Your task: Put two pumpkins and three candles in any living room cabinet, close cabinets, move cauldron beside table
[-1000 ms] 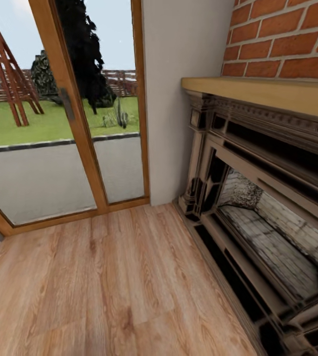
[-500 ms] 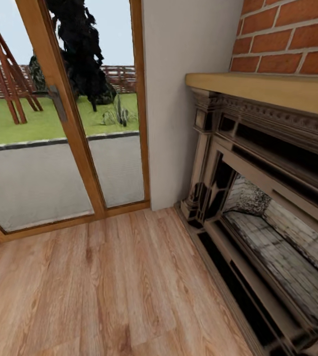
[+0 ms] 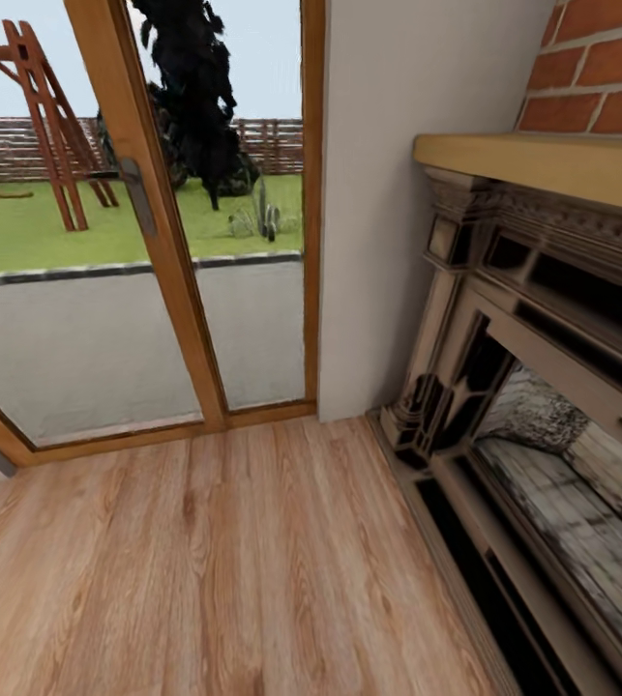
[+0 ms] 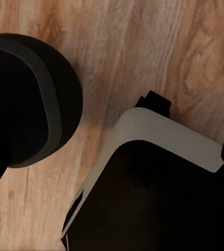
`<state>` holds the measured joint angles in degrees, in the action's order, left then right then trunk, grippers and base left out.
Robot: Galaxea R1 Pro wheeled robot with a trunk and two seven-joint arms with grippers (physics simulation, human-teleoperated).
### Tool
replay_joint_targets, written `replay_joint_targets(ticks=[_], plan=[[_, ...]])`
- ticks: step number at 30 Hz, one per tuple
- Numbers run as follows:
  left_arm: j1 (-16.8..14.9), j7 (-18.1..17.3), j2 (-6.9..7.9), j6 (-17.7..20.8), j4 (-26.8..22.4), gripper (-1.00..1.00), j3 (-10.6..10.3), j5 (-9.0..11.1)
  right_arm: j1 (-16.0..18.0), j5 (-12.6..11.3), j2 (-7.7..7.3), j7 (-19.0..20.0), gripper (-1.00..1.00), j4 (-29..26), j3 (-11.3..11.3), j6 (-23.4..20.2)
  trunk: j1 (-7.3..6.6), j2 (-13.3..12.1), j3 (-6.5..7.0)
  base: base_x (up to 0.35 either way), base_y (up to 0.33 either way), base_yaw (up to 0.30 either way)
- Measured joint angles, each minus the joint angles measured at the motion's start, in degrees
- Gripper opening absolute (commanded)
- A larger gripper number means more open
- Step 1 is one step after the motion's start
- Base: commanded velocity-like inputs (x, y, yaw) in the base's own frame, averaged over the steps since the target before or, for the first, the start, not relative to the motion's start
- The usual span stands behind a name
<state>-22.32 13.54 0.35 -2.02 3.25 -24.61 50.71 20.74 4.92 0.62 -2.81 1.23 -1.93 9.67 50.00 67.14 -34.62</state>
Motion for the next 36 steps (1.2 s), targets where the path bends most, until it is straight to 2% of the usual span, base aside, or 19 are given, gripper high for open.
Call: replay_joint_targets(ticks=[11, 27, 36], plan=[[0.00, 0.00, -0.06, 0.00, 0.00, 1.00, 0.00, 0.00, 0.00, 0.00, -0.14, 0.00, 1.00, -0.07, 0.01, -0.03, 0.00, 0.00, -0.65, 0.323, 0.000, 0.218], [0.00, 0.00, -0.08, 0.00, 0.00, 1.00, 0.00, 0.00, 0.00, 0.16, -0.30, 0.18, 1.00, -0.09, -0.09, 0.00, 0.00, 0.00, -0.70, 0.323, 0.000, 0.011], [0.00, 0.00, -0.08, 0.00, 0.00, 1.00, 0.00, 0.00, 0.00, 0.18, -0.26, 0.18, 1.00, -0.09, -0.09, 0.04, 0.00, 0.00, -0.70, 0.323, 0.000, 0.244]])
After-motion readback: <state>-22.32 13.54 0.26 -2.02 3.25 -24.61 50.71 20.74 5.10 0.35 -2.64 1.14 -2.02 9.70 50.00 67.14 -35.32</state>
